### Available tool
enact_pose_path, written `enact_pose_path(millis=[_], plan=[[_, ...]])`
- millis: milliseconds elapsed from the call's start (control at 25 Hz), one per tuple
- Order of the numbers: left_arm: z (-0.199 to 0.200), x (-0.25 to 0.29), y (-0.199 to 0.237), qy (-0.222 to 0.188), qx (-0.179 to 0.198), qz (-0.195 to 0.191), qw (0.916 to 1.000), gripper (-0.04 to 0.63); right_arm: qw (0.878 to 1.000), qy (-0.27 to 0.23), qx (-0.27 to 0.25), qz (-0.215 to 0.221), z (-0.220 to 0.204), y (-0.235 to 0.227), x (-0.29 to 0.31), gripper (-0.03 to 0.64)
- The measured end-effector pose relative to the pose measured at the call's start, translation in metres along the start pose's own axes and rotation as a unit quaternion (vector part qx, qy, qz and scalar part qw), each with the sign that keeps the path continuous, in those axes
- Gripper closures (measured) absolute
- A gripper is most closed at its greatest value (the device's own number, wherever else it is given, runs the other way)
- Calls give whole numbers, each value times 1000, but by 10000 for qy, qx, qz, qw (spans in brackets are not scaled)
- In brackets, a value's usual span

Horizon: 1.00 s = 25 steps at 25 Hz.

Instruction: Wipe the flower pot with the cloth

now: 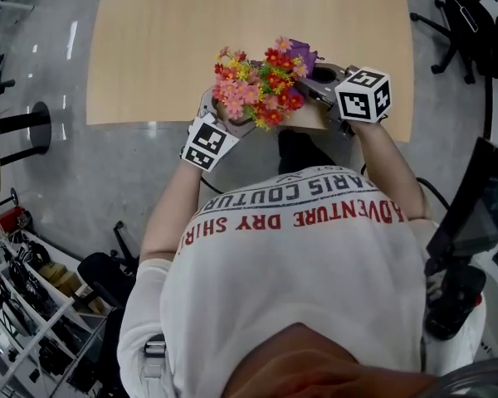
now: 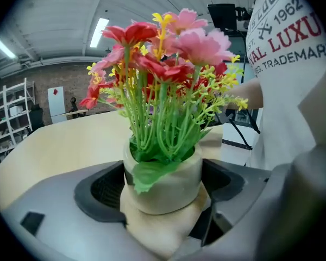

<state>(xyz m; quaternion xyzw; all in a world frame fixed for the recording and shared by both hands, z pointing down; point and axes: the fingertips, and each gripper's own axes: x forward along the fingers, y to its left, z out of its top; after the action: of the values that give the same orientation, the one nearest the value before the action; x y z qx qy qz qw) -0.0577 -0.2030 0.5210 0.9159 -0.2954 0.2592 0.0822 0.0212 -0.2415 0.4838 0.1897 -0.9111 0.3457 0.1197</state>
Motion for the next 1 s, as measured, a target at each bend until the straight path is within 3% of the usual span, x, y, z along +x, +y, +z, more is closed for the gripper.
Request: enact_pose_path(millis=[120,320,840,1000], plan=[[0,1,0,-23,17,-56,10000,146,9993,317,-175,87,-4,-2,13,572],[-1,1,1,-117,17,-69,9999,146,9986,491,55,182,-7,-12,22,574],[-3,2,3,-187,125,-312,9993,146,9850,1662,198,-409,-25,-44,46,574],[-4,0,4,-103,191,-318,9993,146,9845,1687,218,-419,-23,-43,47,572]])
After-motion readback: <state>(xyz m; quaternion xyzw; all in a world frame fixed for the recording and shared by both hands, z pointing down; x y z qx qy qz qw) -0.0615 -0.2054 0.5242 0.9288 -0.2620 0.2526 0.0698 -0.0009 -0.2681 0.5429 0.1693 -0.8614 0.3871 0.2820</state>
